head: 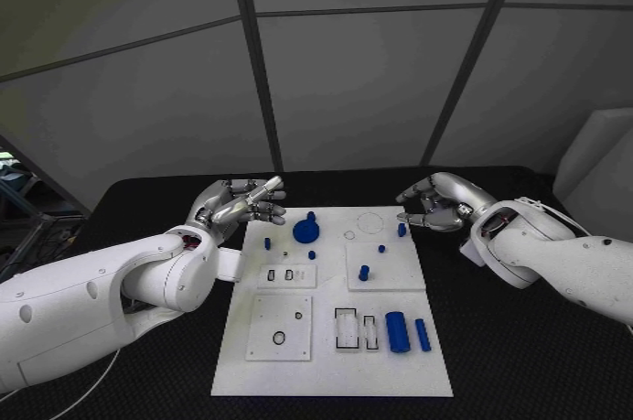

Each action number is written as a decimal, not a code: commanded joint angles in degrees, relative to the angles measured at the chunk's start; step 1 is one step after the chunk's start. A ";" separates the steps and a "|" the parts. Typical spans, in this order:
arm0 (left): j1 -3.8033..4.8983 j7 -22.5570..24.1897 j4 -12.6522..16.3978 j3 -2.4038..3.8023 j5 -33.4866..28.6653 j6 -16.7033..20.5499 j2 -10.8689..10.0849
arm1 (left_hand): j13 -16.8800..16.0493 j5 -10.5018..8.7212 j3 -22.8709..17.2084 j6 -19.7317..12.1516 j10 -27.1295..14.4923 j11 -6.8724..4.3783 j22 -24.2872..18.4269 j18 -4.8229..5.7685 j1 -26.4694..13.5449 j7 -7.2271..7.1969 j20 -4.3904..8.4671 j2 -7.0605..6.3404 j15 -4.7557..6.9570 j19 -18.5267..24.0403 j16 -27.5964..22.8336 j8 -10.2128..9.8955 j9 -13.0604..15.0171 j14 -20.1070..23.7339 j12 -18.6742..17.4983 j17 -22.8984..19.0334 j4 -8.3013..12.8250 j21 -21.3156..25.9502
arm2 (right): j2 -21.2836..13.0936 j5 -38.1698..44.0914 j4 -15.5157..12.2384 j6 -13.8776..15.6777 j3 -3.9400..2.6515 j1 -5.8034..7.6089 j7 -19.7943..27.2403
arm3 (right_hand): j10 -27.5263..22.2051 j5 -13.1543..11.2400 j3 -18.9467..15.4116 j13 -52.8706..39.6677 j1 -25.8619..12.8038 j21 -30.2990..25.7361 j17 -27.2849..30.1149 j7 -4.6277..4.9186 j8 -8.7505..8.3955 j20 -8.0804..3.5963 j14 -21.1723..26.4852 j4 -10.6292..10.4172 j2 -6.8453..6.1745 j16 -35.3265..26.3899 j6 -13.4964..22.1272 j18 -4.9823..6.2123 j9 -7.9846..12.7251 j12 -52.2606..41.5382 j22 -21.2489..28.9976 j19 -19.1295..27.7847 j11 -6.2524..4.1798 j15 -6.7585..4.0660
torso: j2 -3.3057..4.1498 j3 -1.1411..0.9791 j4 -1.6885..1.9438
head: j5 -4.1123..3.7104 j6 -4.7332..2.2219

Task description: Assemble the parts on the task board

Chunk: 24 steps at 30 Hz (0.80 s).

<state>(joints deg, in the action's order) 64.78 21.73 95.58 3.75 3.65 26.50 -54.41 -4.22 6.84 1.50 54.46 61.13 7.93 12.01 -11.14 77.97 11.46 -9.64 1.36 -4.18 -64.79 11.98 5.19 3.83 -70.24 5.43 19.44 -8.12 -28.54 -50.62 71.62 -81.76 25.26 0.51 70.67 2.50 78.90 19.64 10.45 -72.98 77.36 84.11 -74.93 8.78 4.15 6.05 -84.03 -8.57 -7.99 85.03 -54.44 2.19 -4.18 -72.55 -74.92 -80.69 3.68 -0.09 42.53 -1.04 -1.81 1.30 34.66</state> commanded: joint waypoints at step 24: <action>-0.18 0.26 -1.56 0.02 0.18 -0.82 0.60 | 0.06 0.26 -0.05 0.22 0.23 0.22 -0.08 0.71 0.20 0.15 0.12 0.30 0.03 -0.28 -0.40 -0.35 -0.02 -0.24 -0.18 0.13 0.32 -0.25 | 1.25 -0.68 5.87 -5.99 0.02 -2.57 3.51 | -0.89 -0.87 -0.85 0.57 1.50 -1.02 -4.70 -0.02 -0.43 0.01 -3.62 0.85 -0.19 -0.62 1.47 1.01 0.28 0.98 -1.44 1.22 0.06 -0.31 | -0.06 -0.22 -0.29 | -0.58 0.74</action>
<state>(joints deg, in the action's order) 64.55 21.71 94.02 3.74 3.65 26.43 -53.87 -4.22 6.84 1.49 54.46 61.13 7.92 12.02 -11.14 77.97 11.47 -9.64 1.36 -4.18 -64.79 11.98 5.19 3.83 -70.25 5.43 19.48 -8.12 -28.55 -49.52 70.46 -76.09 20.03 0.56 68.03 5.56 78.18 18.96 9.76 -72.36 78.29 83.38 -74.92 8.69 3.95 6.03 -84.03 -7.88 -8.09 84.53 -53.46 2.20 -3.95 -71.59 -74.93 -79.84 3.58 -0.09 42.51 -1.28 -2.08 0.70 35.38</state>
